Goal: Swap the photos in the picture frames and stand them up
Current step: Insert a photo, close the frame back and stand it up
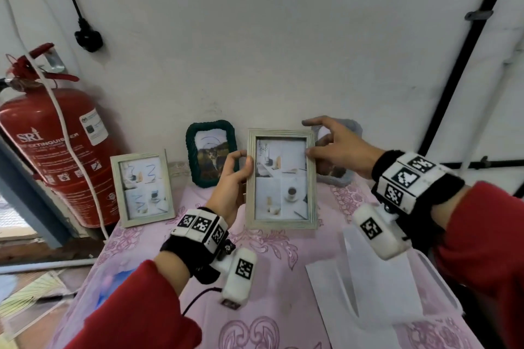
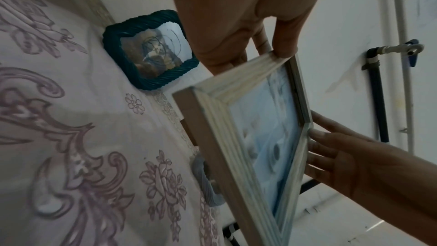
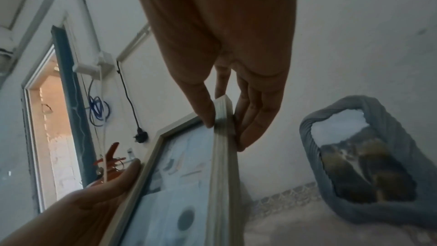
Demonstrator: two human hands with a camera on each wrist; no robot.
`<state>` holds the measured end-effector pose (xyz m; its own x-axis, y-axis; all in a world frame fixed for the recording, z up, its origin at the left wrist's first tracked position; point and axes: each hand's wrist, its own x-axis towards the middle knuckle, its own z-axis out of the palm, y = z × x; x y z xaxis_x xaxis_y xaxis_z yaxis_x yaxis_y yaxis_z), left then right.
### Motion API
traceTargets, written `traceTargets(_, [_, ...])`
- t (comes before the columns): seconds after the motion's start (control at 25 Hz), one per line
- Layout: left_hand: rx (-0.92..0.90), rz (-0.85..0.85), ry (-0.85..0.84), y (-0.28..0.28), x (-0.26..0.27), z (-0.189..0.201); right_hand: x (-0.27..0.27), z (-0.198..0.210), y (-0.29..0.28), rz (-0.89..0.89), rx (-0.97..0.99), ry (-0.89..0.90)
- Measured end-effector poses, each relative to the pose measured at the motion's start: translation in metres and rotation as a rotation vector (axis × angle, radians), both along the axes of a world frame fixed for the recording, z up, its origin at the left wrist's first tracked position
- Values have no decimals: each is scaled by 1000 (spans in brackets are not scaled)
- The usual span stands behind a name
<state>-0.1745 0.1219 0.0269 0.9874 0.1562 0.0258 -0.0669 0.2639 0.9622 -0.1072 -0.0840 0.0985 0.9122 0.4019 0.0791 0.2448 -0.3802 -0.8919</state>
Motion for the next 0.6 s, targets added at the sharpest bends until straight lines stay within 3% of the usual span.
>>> traceTargets(0.24, [-9, 14, 56, 12, 71, -13, 75, 1, 21, 30, -170, -30])
traceTargets(0.6, [-86, 29, 135, 24, 133, -63, 138, -45, 39, 35, -235, 0])
